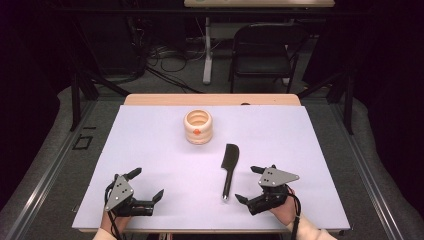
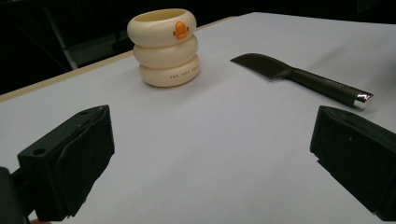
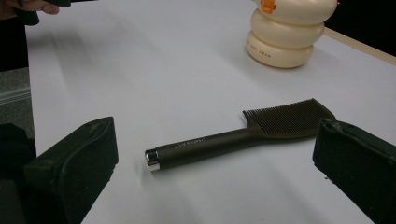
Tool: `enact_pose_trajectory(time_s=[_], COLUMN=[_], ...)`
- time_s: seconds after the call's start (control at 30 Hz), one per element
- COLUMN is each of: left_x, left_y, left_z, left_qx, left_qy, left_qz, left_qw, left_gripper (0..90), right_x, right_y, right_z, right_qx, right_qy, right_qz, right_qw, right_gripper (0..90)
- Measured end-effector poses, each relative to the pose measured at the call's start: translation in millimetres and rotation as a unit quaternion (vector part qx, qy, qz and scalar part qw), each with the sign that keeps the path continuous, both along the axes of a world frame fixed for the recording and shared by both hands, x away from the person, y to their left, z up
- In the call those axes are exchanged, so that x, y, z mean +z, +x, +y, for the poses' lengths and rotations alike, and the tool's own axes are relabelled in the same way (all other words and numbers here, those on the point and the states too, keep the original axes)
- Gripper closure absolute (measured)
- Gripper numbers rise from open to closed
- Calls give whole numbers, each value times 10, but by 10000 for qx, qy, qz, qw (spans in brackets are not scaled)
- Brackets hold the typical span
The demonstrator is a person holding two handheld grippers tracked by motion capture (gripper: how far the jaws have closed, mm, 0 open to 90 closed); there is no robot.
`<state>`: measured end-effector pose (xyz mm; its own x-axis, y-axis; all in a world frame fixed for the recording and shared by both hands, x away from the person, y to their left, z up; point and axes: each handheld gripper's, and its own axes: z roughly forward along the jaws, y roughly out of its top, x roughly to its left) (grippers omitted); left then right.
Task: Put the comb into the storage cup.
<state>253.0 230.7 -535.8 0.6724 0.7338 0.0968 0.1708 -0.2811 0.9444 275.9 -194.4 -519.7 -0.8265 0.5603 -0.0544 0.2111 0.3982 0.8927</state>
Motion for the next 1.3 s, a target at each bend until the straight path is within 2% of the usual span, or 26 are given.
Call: enact_pose_trajectory(time_s=[0.47,1.3], left_x=[-5,-9], left_y=[0,7], left_z=[-7,-13], left_qx=[-18,-19], left_qy=[-22,-5], left_qz=[16,15], left_qw=[10000,10000], left_gripper=[0,0], right_x=[-59,-142], right_y=[125,266], right_z=[197,417], right_qx=[267,398], right_qy=[-198,-376], right_qz=[212,512], right_qw=[9992,9972], right_gripper=[0,0])
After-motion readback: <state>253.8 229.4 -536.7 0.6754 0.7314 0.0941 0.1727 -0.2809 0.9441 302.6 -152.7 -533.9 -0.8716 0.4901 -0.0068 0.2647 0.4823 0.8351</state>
